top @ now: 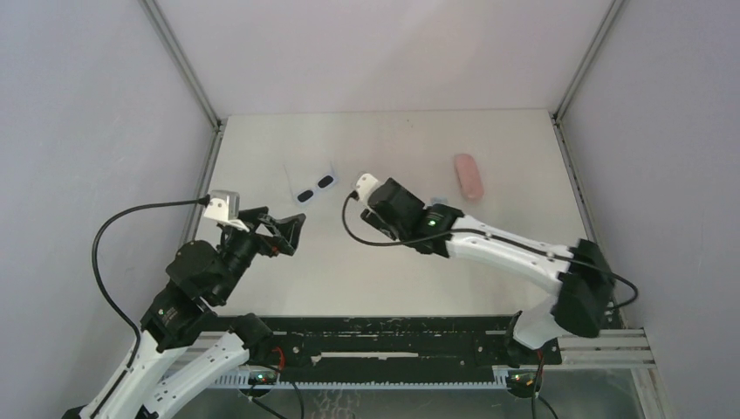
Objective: Organize the sunglasses
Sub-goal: Open the sunglasses case, then place the sunglasses case at the center of the board.
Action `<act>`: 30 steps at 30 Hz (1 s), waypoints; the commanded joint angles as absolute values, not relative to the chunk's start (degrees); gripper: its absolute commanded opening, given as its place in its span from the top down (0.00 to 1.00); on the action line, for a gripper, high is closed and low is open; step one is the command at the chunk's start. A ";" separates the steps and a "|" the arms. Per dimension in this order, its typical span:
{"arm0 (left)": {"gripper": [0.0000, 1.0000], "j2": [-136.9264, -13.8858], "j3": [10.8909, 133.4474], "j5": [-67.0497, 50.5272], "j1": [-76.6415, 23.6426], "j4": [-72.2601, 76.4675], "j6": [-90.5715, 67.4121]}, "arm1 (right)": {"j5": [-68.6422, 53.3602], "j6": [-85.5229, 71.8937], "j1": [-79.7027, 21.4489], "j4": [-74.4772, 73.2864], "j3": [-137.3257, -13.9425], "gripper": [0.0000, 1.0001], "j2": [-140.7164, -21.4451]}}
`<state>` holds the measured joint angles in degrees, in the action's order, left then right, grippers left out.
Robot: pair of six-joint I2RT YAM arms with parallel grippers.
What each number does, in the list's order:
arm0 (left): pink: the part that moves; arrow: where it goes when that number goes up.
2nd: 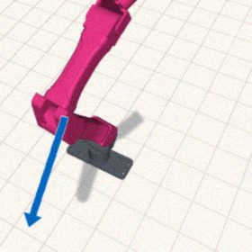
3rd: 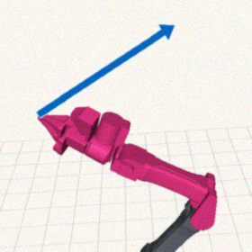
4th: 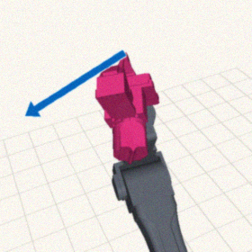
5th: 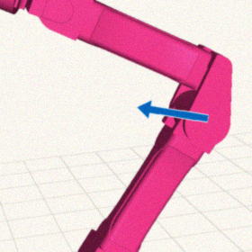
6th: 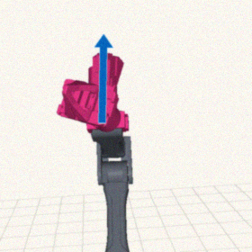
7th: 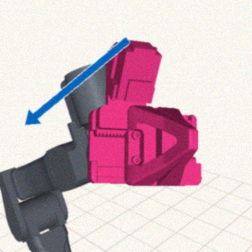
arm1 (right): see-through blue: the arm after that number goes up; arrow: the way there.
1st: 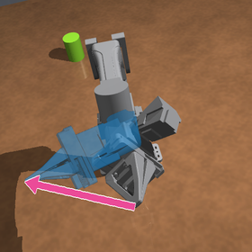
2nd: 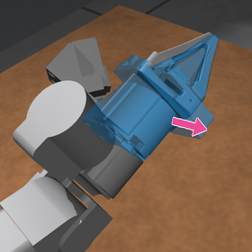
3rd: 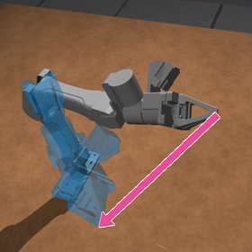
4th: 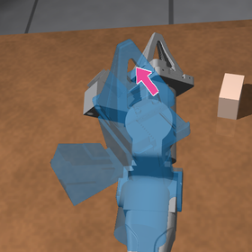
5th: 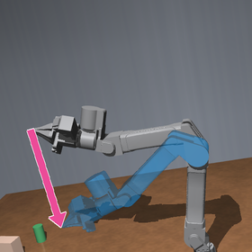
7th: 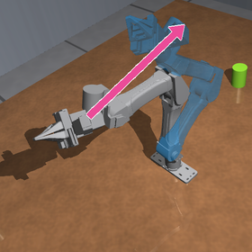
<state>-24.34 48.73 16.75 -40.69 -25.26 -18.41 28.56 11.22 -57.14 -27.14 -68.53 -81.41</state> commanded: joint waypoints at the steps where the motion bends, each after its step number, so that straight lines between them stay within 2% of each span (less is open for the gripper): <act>1: 0.00 -23.91 46.49 22.27 -40.43 -28.88 -17.91 | 34.05 16.26 -57.55 -31.92 -77.81 0.96 -91.81; 7: 0.00 -23.62 45.64 24.58 -40.39 -29.87 -18.67 | 39.83 19.19 -58.27 -31.78 -81.76 0.95 -106.15; 15: 0.00 -21.65 44.76 25.93 -39.67 -30.02 -19.34 | 41.82 20.35 -58.42 -27.76 -81.59 0.80 -112.39; 21: 0.00 -21.51 44.73 25.51 -39.55 -30.32 -19.25 | 41.75 20.58 -58.44 -27.85 -81.12 0.60 -115.20; 23: 0.00 -21.44 44.71 25.40 -39.57 -30.36 -19.25 | 41.03 20.26 -58.46 -28.02 -80.79 0.48 -115.20; 30: 0.00 -22.03 44.79 24.85 -39.12 -30.20 -19.16 | 39.99 19.57 -58.78 -27.41 -79.05 0.20 -114.06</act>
<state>-21.71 45.67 25.12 -39.62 -31.11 -18.85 40.88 20.38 -58.30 -28.73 -79.77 -115.09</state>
